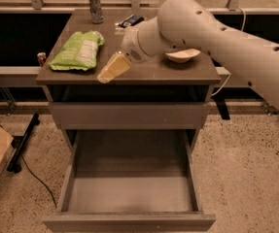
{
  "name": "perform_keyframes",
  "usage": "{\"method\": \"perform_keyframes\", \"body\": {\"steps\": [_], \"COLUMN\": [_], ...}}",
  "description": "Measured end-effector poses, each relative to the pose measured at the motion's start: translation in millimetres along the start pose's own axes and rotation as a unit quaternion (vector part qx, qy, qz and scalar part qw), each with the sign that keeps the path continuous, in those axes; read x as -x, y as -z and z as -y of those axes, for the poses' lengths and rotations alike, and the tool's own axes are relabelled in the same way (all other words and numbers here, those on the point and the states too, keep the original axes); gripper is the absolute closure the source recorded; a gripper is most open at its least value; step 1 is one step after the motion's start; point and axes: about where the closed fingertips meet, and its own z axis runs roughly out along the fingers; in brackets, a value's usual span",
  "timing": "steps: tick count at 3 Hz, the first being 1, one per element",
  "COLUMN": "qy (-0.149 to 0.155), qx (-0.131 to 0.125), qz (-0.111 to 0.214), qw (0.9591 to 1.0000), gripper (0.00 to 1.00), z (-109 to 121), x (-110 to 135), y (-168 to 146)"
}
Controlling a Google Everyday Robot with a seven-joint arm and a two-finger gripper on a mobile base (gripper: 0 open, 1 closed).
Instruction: Place green rice chip bag into middle drawer
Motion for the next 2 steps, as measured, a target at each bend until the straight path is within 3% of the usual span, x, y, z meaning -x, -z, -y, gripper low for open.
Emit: {"method": "perform_keyframes", "body": {"steps": [2], "qy": [-0.019], "qx": [0.022], "qz": [0.051], "qw": [0.9983], "gripper": [0.00], "z": [18.6], "x": [18.9], "y": [-90.4]}}
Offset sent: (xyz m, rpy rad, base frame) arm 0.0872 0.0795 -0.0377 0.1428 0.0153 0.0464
